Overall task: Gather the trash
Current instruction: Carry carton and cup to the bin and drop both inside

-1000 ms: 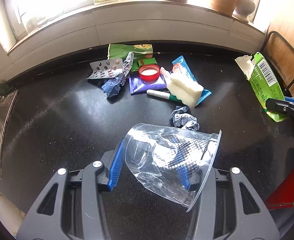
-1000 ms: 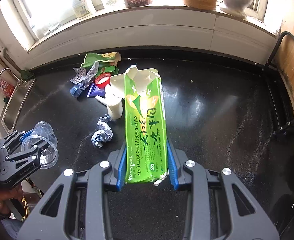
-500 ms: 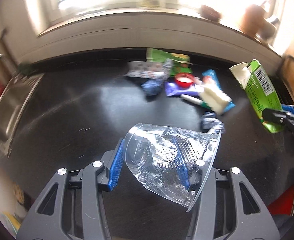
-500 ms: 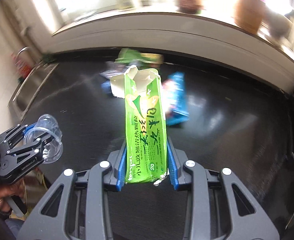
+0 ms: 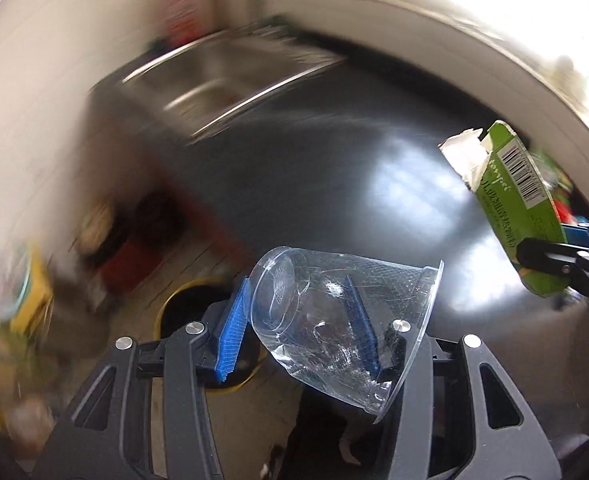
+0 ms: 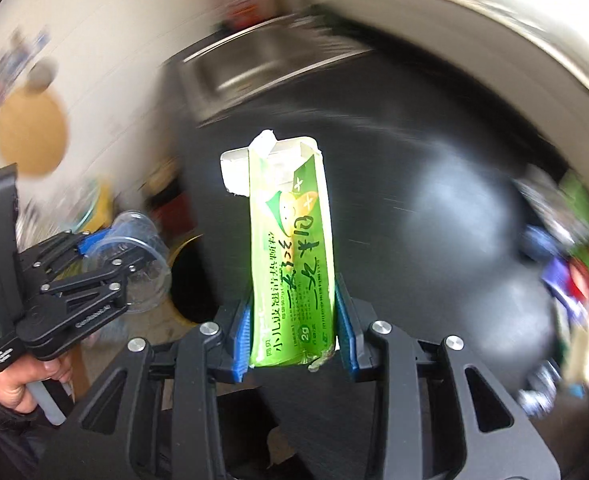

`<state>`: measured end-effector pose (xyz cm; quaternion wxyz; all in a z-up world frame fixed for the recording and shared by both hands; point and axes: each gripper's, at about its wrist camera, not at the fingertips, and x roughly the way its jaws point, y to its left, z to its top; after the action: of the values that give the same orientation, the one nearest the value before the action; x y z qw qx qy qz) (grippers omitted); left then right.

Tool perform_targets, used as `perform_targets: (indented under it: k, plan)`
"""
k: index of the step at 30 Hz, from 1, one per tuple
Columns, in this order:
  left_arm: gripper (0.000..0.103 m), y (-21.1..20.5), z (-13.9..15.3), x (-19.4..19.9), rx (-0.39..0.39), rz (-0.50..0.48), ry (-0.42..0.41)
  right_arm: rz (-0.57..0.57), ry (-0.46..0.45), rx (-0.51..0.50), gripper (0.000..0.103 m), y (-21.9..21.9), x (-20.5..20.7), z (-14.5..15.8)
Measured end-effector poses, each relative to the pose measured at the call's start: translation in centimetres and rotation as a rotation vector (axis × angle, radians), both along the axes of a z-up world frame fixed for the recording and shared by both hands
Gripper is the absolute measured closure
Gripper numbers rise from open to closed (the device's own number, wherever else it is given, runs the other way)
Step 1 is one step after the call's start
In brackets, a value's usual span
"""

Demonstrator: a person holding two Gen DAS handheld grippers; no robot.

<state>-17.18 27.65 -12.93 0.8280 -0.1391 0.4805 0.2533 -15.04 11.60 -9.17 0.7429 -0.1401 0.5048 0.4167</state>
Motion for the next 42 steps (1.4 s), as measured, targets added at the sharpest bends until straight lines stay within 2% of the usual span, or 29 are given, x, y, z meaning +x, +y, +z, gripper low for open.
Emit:
perform_targets:
  k: [4, 10, 15, 20, 21, 22, 23, 24, 25, 31, 36, 40, 42]
  plan:
    - [0.056, 5.1, -2.7, -5.7, -0.043, 0.191, 0.028, 0.188, 0.064, -0.013, 0.067, 8.2, -2.5, -1.9]
    - [0.056, 10.6, -6.7, -10.7, -0.109, 0.35, 0.009, 0.373, 0.141, -0.056, 0.067, 18.2, -6.0, -5.1]
    - [0.056, 13.5, -9.8, -11.7, -0.157, 0.394, -0.003, 0.42, 0.168, -0.131, 0.067, 23.7, -7.3, -8.6]
    - [0.056, 15.0, -12.0, -11.9, -0.173, 0.377, -0.003, 0.437, 0.167, -0.17, 0.065, 26.2, -7.3, -10.5]
    - [0.055, 15.2, -12.4, -11.8, -0.177, 0.372, -0.004, 0.439, 0.166, -0.171, 0.064, 26.0, -7.2, -10.5]
    - [0.05, 15.4, -12.7, -11.6, -0.177, 0.367, -0.001, 0.438, 0.163, -0.171, 0.062, 26.4, -7.1, -10.5]
    - [0.044, 15.6, -12.9, -11.4, -0.174, 0.366, 0.007, 0.437, 0.159, -0.172, 0.056, 26.7, -7.0, -10.6]
    - [0.031, 15.7, -13.0, -11.4, -0.165, 0.372, 0.016, 0.437, 0.156, -0.176, 0.049, 26.9, -6.8, -10.8]
    - [0.028, 15.7, -13.1, -11.5, -0.155, 0.378, 0.017, 0.437, 0.153, -0.177, 0.048, 27.1, -6.8, -10.8]
    - [0.024, 16.0, -13.5, -11.5, -0.165, 0.367, 0.026, 0.418, 0.144, -0.157, 0.041, 26.5, -6.2, -9.8]
    - [0.021, 15.2, -12.3, -10.4, -0.146, 0.332, 0.039, 0.365, 0.148, -0.121, 0.037, 24.3, -5.1, -7.9]
    - [0.015, 14.0, -9.7, -8.4, -0.127, 0.282, 0.017, 0.264, 0.115, -0.057, 0.033, 19.2, -2.6, -4.5]
    - [0.014, 12.3, -7.9, -6.0, -0.119, 0.211, 0.005, 0.201, 0.087, -0.031, 0.03, 16.1, -1.2, -2.8]
